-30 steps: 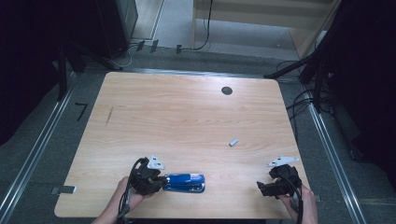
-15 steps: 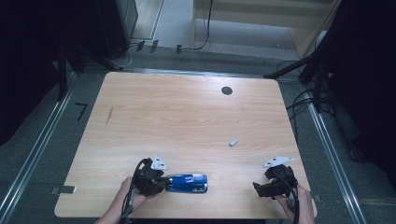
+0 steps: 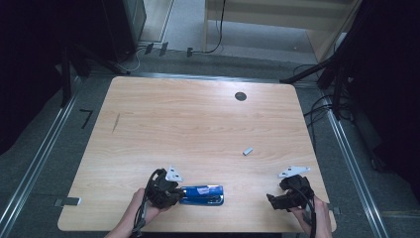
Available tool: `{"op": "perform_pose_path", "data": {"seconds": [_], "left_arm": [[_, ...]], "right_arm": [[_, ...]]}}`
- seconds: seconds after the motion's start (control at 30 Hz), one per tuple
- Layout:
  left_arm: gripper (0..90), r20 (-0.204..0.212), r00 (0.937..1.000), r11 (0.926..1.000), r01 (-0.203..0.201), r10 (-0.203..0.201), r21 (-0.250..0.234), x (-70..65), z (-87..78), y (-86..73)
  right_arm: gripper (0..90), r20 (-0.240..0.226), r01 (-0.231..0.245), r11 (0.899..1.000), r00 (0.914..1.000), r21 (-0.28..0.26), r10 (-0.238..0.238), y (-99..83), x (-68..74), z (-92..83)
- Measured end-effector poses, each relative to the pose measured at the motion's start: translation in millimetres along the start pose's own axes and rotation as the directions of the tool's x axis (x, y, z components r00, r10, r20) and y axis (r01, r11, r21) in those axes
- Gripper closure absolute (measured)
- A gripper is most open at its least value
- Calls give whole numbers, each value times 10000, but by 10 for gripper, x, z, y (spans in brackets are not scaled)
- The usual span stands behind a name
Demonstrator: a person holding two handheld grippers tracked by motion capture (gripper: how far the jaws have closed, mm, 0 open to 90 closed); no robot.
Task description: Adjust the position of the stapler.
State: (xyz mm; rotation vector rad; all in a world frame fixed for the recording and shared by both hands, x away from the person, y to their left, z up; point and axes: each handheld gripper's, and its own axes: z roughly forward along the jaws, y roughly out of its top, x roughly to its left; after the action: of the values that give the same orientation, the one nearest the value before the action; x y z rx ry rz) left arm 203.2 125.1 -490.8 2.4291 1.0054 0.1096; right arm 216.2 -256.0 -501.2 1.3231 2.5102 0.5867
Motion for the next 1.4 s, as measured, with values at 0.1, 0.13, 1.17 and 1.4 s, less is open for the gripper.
{"op": "perform_pose_path", "data": {"seconds": [0.1, 0.13, 1.17, 1.4], "left_arm": [[807, 138, 9999, 10000, -17, 16, 76, 43, -12, 2], [784, 134, 9999, 9999, -57, 56, 102, 60, -24, 3], [229, 533, 9907, 9921, -1252, 1254, -72, -107, -7, 344], [212, 537, 9888, 9903, -1388, 1392, -117, -131, 24, 380]], "right_arm": [[142, -72, -6, 10000, 10000, -62, 6, 12, 30, -15], [142, -128, 27, 9999, 9999, -110, -29, 15, 40, -20], [168, -2101, 726, 9940, 9737, -816, -883, 290, 570, 31], [181, -2332, 956, 9921, 9659, -812, -1122, 329, 676, 55]]}}
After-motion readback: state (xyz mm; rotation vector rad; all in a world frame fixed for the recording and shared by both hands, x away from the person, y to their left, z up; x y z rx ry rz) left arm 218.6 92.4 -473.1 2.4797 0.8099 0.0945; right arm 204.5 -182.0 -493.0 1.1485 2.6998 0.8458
